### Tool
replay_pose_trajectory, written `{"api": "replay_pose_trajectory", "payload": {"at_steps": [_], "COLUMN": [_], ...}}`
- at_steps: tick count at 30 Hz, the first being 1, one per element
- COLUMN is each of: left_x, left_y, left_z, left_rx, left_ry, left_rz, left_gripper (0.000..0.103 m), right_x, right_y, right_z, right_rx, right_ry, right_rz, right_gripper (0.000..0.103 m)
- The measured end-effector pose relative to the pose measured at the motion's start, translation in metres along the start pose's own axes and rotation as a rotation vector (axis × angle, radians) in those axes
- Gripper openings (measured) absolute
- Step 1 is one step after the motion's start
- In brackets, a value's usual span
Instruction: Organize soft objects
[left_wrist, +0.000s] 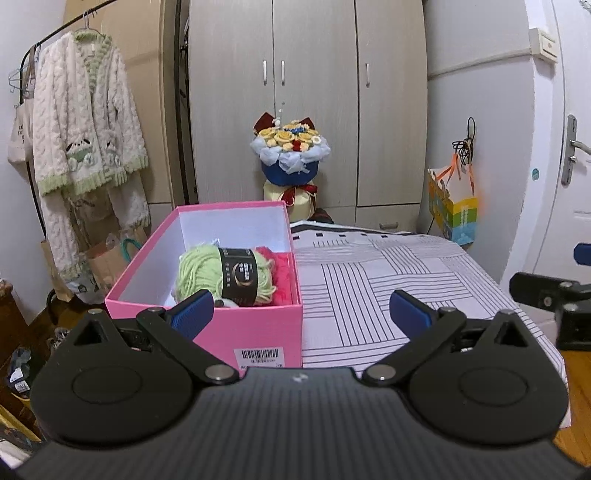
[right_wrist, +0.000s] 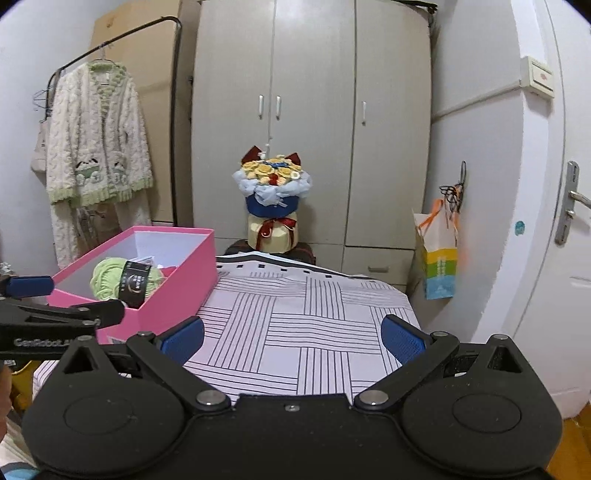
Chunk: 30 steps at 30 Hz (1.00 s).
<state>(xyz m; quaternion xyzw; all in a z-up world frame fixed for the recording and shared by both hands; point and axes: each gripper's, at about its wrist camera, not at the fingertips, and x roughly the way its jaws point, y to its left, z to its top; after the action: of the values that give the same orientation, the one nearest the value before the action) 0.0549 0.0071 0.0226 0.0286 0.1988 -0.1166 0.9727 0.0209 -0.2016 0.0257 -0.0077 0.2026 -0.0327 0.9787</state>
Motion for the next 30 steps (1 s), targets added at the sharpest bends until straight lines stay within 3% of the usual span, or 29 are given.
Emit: {"api": "replay_pose_trajectory", "payload": {"at_steps": [6,18,30], "left_x": [-0.004,0.001,0.001], "left_y": [-0.002,0.003,0.005], "left_z": [-0.005,-0.017,-0.021], "left_rx": [0.025,-0.009,0.010], "left_ry": [-0.032,0.001,0.002], "left_rz": [-0.002,0.011,0.044], "left_gripper": [0.103,0.103,0.103], "right_x": [-0.001,0.000,-0.002], "right_y": [-0.001,0.010,0.009], "right_z": [-0.008,-0.021,-0.023], "right_rx": [0.018,0.007,0.025], "right_ry": [-0.002,-0.029,-0.014], "right_rz": [-0.017,-0.096,-0.103], "right_gripper": [0.103,0.103,0.103]}}
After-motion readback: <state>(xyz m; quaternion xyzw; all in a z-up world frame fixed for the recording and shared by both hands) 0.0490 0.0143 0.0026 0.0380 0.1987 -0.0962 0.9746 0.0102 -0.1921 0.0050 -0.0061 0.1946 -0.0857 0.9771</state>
